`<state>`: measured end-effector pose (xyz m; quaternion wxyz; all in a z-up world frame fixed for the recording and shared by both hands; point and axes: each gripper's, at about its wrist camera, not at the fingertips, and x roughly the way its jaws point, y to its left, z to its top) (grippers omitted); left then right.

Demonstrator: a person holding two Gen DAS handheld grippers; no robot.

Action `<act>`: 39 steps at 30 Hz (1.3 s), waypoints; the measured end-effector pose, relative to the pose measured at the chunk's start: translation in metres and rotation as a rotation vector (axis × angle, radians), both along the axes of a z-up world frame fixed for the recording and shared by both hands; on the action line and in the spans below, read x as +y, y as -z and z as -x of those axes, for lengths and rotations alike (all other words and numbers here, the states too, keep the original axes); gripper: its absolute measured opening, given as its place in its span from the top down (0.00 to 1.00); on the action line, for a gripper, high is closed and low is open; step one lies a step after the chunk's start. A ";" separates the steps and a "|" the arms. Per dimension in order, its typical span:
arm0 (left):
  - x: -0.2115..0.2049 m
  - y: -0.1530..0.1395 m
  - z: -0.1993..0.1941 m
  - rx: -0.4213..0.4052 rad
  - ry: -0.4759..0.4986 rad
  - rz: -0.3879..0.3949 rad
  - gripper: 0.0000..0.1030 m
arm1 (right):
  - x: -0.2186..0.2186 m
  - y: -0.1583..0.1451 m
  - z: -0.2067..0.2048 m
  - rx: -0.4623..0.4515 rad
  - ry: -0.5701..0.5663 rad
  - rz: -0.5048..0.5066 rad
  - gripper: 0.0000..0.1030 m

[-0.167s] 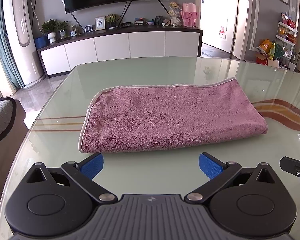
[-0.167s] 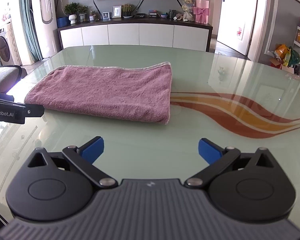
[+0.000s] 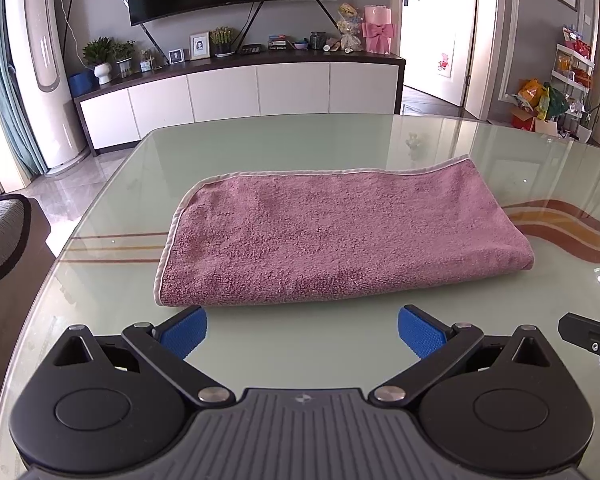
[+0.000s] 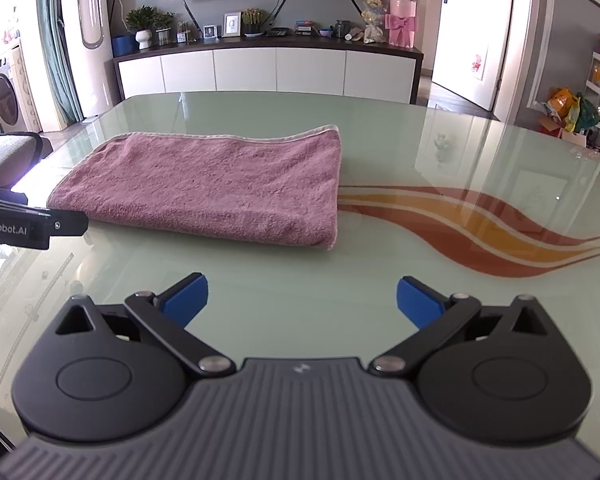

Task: Fold towel
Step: 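Move both open grippers down to the folded edge of the pink towel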

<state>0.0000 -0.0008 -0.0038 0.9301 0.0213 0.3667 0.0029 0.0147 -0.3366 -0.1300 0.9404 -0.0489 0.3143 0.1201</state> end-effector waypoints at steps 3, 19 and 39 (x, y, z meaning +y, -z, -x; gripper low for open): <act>0.000 0.002 0.000 -0.001 0.005 -0.004 0.00 | -0.001 0.000 -0.001 -0.005 0.001 -0.006 0.00; -0.002 0.000 -0.002 0.020 -0.007 -0.004 0.01 | -0.001 -0.001 0.001 -0.015 0.004 -0.007 0.00; 0.004 -0.014 -0.041 -0.009 0.023 -0.014 0.01 | 0.016 -0.039 -0.024 -0.120 -0.043 0.035 0.01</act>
